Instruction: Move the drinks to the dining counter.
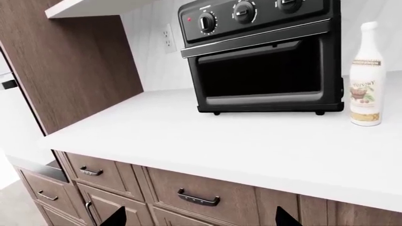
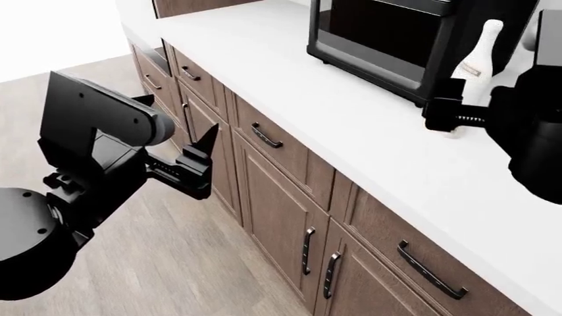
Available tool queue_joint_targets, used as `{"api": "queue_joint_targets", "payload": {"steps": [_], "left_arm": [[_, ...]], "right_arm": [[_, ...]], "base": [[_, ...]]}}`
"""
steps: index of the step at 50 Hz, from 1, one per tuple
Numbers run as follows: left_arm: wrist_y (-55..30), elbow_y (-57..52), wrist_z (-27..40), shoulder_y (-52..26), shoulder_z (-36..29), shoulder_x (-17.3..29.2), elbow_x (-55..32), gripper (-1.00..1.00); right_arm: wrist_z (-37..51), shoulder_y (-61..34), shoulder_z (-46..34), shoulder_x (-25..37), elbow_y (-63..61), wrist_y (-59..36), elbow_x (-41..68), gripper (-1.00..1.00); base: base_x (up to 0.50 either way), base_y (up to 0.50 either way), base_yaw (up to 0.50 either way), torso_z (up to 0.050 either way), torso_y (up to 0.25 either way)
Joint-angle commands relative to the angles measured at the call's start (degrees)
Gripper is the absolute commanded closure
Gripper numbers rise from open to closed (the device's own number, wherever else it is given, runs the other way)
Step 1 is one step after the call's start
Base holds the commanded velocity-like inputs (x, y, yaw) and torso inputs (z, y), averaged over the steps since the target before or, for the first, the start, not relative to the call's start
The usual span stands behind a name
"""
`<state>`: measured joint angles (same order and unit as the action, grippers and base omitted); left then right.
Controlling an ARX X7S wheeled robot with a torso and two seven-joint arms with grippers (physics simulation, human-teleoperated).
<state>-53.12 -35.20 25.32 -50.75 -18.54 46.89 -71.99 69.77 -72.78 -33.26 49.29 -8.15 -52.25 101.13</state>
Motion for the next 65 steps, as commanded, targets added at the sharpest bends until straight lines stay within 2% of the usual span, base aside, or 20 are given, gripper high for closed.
{"api": "queue_joint_targets", "payload": {"steps": [1,8,15,21,31,65], "left_arm": [[0.2,0.3,-0.1,0.1,-0.2,0.0,0.3,-1.00],[0.4,0.3,-0.1,0.5,-0.1,0.3,0.3,-1.00],[0.4,0.1,0.2,0.8,-0.1,0.5,0.1,-1.00],[0.5,0.3,0.3,1.2,-0.1,0.7,0.3,-1.00],[0.5,0.3,0.5,1.1,-0.4,0.5,0.3,-1.00],[1.0,0.2,0.7,1.6,-0.5,0.8,0.2,-1.00]], "right_arm": [[-4.1,-1.0,-2.0,-2.2,6.6,0.0,-5.2,-1.00],[-7.1,-2.9,-3.8,-4.2,11.5,-0.4,-9.0,-1.00],[-13.8,-5.6,-6.8,-8.4,20.1,1.2,-15.7,-1.00],[-16.7,-6.3,-8.4,-8.8,20.3,1.6,-18.7,-1.00],[-14.9,-4.7,-6.5,-6.5,17.2,2.8,-17.0,-1.00],[-15.4,-4.0,-6.4,-6.0,17.0,3.0,-16.9,-1.00]], "base": [[0.00,0.00,0.00,0.000,0.000],[0.00,0.00,0.00,0.000,0.000],[0.00,0.00,0.00,0.000,0.000],[0.00,0.00,0.00,0.000,0.000],[0.00,0.00,0.00,0.000,0.000],[0.03,0.04,0.00,0.000,0.000]]}}
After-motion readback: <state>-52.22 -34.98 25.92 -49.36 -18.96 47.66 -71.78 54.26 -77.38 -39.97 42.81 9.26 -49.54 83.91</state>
